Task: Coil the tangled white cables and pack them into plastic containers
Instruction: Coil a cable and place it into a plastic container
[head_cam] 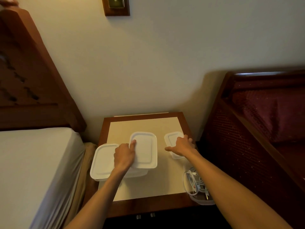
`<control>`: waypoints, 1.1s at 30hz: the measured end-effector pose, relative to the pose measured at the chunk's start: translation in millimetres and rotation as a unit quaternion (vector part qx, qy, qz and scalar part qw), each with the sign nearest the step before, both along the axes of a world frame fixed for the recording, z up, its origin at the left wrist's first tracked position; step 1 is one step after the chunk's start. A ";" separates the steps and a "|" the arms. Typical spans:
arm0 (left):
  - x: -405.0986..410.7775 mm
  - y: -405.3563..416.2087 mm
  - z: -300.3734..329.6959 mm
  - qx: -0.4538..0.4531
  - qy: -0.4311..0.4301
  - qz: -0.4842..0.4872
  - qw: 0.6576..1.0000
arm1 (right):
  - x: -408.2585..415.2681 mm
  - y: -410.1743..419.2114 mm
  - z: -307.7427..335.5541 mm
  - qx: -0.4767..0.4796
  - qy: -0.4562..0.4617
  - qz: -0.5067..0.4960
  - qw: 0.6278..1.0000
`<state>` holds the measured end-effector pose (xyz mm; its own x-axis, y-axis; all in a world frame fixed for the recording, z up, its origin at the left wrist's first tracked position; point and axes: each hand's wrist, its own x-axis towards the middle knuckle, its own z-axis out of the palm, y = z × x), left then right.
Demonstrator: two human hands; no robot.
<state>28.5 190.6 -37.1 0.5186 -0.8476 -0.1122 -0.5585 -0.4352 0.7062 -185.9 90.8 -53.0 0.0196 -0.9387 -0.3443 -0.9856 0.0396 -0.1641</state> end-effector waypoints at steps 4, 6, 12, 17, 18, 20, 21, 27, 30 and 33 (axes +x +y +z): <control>12.4 4.2 -6.1 -0.013 0.001 0.035 0.999 | -0.8 -1.6 -9.6 0.038 -0.002 -0.025 0.999; 16.7 10.0 -9.6 -0.015 -0.014 0.050 0.999 | -5.8 -0.9 -13.8 0.024 0.001 -0.022 0.999; 19.7 19.7 -4.5 -0.009 -0.053 0.051 0.997 | -15.2 -0.7 -18.3 -0.028 -0.040 -0.041 0.998; 4.3 22.9 23.7 -0.097 -0.183 0.053 0.977 | -25.8 -1.5 4.0 -0.076 -0.237 -0.073 0.966; -4.0 21.2 32.2 -0.138 -0.173 0.043 0.974 | -28.4 2.1 14.9 -0.069 -0.300 -0.076 0.948; -25.9 15.9 48.7 -0.198 -0.108 0.001 0.974 | -33.9 17.3 39.8 -0.014 -0.444 -0.067 0.894; -38.9 12.7 54.9 -0.210 -0.069 -0.023 0.975 | -37.1 28.5 52.0 0.030 -0.512 -0.056 0.857; -103.5 6.6 66.2 -0.157 0.142 -0.122 0.970 | -69.7 92.0 83.2 0.221 -0.722 -0.014 0.655; -115.4 13.8 50.1 -0.144 0.162 -0.142 0.966 | -86.9 109.5 78.0 0.221 -0.729 -0.036 0.646; -119.7 22.5 36.1 -0.087 0.267 -0.095 0.955 | -94.7 120.9 69.1 0.071 -0.667 -0.096 0.735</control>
